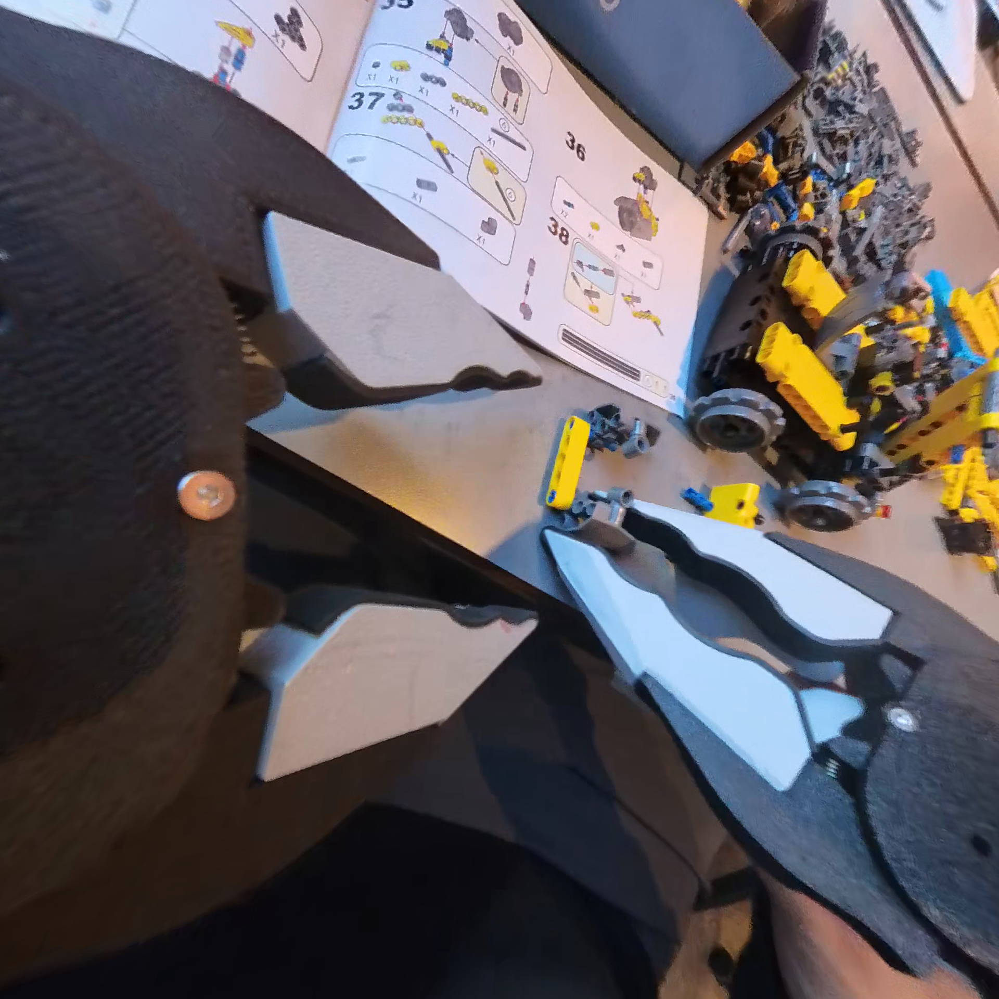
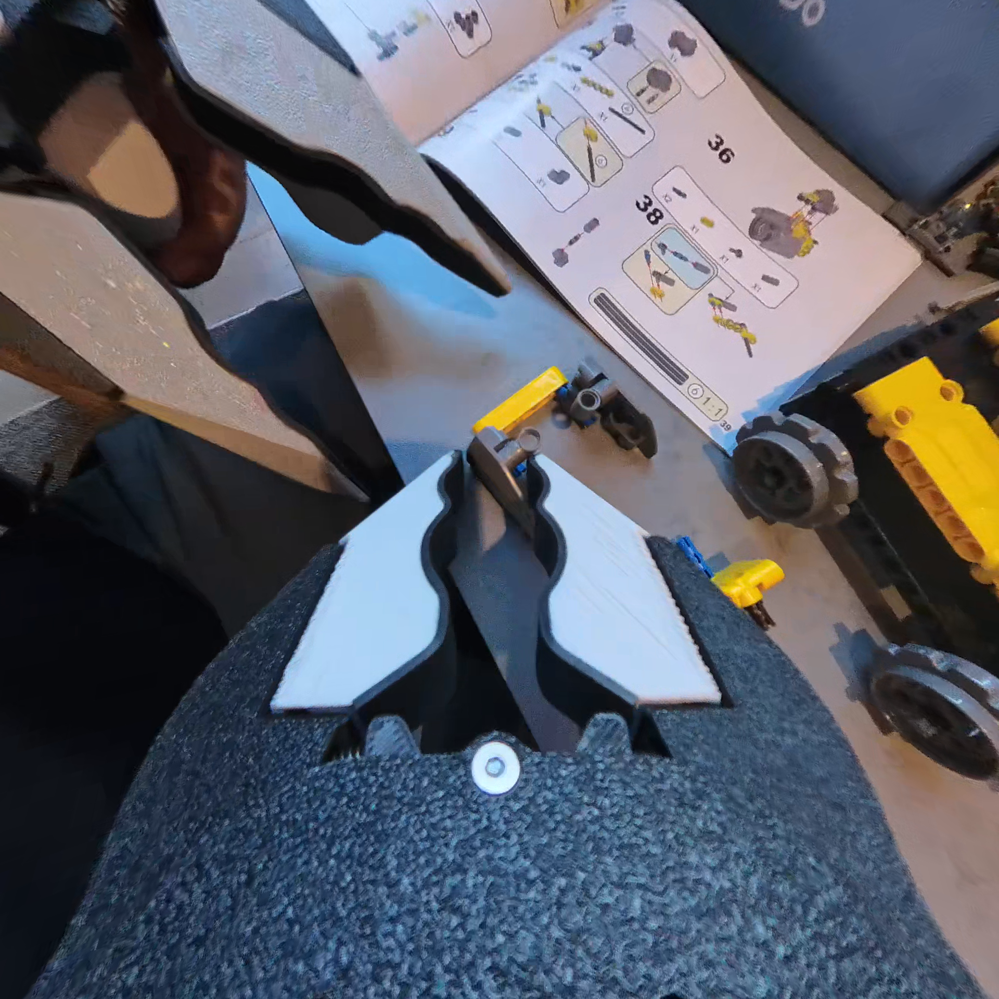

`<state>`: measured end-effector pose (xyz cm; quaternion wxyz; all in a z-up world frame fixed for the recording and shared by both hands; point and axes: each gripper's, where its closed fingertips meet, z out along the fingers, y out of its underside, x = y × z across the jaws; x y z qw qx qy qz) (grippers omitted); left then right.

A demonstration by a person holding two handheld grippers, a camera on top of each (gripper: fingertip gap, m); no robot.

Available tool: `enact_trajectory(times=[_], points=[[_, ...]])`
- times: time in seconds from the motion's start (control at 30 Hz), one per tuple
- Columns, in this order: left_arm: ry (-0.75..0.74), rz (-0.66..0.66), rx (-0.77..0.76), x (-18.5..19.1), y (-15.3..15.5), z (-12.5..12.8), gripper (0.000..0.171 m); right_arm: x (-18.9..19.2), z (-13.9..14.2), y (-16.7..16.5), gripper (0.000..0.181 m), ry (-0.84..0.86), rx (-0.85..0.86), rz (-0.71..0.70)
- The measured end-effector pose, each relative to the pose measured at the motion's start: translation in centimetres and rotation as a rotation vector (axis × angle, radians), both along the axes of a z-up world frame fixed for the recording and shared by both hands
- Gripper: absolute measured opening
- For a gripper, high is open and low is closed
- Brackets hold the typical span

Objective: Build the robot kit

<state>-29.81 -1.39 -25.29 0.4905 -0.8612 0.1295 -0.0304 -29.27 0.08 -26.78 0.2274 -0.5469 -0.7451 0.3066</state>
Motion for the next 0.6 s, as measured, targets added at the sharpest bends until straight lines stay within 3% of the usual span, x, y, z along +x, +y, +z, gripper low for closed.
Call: enact_trajectory(times=[0.1, 0.3, 0.4, 0.5, 0.6], points=[[0.024, -0.009, -0.011, 0.1, 0.0, -0.5, 0.078, 0.3, 0.5, -0.3, 0.04, 0.017, -0.043, 0.012], [-0.008, -0.022, -0.008, 0.0, 0.1, -0.1, 0.072, 3.1, 3.7, 0.0, 0.048, 0.111, -0.095, 0.091], [-0.057, -0.061, -0.006, 0.8, 0.4, 0.5, 0.061, 4.6, 4.6, 2.4, 0.045, 0.143, -0.097, 0.082], [-0.064, -0.076, -0.015, 1.4, 1.0, 0.8, 0.062, 5.4, 4.0, 5.6, 0.047, 0.131, -0.118, 0.026], [-0.009, -0.057, -0.042, 0.5, 1.4, 0.3, 0.061, 5.5, 3.6, 6.7, 0.046, 0.158, -0.18, 0.06]])
